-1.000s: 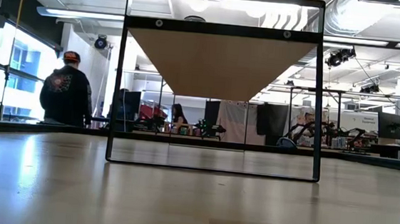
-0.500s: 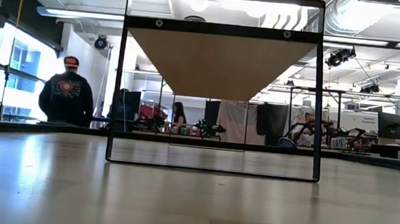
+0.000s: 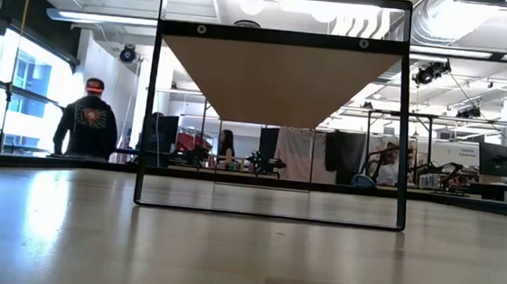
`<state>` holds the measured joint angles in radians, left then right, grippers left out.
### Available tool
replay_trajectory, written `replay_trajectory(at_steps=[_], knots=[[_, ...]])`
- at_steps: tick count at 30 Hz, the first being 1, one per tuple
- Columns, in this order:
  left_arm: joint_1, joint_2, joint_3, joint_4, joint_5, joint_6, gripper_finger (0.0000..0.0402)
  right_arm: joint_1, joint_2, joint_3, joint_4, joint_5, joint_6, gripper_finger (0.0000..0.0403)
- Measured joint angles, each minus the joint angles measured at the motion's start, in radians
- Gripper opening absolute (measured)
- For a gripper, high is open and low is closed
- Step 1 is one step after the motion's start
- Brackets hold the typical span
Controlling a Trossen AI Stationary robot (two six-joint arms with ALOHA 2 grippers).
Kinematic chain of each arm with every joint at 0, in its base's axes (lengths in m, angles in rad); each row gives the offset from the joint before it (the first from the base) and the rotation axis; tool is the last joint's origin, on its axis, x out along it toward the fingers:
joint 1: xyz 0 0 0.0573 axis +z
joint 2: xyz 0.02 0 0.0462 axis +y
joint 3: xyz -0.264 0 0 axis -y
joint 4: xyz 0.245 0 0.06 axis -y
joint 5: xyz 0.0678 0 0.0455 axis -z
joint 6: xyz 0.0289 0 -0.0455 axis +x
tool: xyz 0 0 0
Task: Place canned beverage on shelf
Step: Put the white pink soda can aligned with the other white pink soda can
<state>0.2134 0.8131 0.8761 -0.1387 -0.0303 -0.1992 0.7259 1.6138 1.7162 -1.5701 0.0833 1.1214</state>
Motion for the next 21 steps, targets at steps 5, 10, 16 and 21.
replay_trajectory(at_steps=[5, 10, 16, 21], knots=[[0.0, 0.0, 0.0, 0.0, 0.0, 0.0, 0.0131, 0.096, 0.0, -0.057, 0.047, 0.009, 0.095, 0.0385], [0.0, 0.0, 0.0, 0.0, 0.0, 0.0, 0.0131, 0.153, 0.0, -0.121, 0.164, -0.014, 0.136, 0.0385], [0.0, 0.0, 0.0, 0.0, 0.0, 0.0, 0.0131, 0.174, 0.0, -0.228, 0.226, -0.015, 0.137, 0.0385], [0.0, 0.0, 0.0, 0.0, 0.0, 0.0, 0.0131, 0.173, 0.0, -0.28, 0.263, -0.015, 0.118, 0.0385]])
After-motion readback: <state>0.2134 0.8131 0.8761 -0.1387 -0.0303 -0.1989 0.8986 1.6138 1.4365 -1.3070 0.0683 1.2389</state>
